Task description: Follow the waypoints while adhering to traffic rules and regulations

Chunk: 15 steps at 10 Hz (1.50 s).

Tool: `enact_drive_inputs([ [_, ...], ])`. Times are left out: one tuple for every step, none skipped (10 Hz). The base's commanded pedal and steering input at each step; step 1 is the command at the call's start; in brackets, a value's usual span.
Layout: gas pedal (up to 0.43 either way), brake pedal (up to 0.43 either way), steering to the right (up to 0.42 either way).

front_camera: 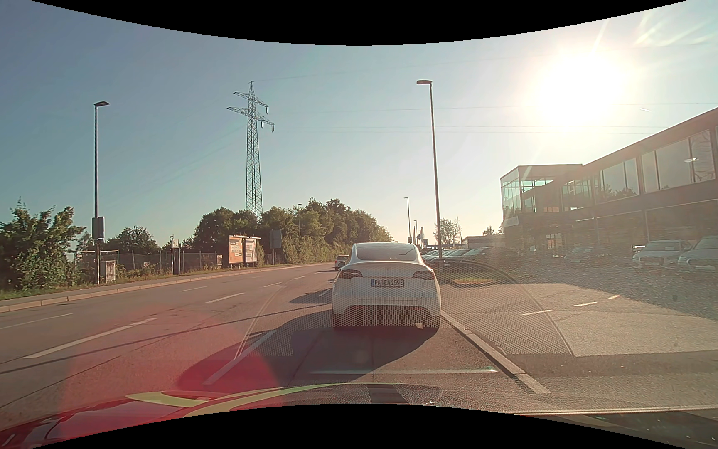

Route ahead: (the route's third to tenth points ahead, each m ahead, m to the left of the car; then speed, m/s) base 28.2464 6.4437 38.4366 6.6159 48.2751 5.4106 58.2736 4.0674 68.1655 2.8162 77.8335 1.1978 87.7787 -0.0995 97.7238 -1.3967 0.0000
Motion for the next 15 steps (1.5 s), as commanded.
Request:
enact_drive_inputs([
  [0.000, 0.000, 0.009],
  [0.000, 0.000, 0.009],
  [0.000, 0.000, 0.009],
  [0.000, 0.000, 0.009],
  [0.000, 0.000, 0.009],
  [0.000, 0.000, 0.009],
  [0.000, 0.000, 0.009],
  [0.000, 0.000, 0.009],
  [0.000, 0.000, 0.009],
  [0.000, 0.000, 0.009],
  [0.000, 0.000, 0.009],
  [0.000, 0.000, 0.009],
  [0.000, 0.000, 0.009],
  [0.000, 0.000, 0.009],
  [0.000, 0.000, 0.009],
])
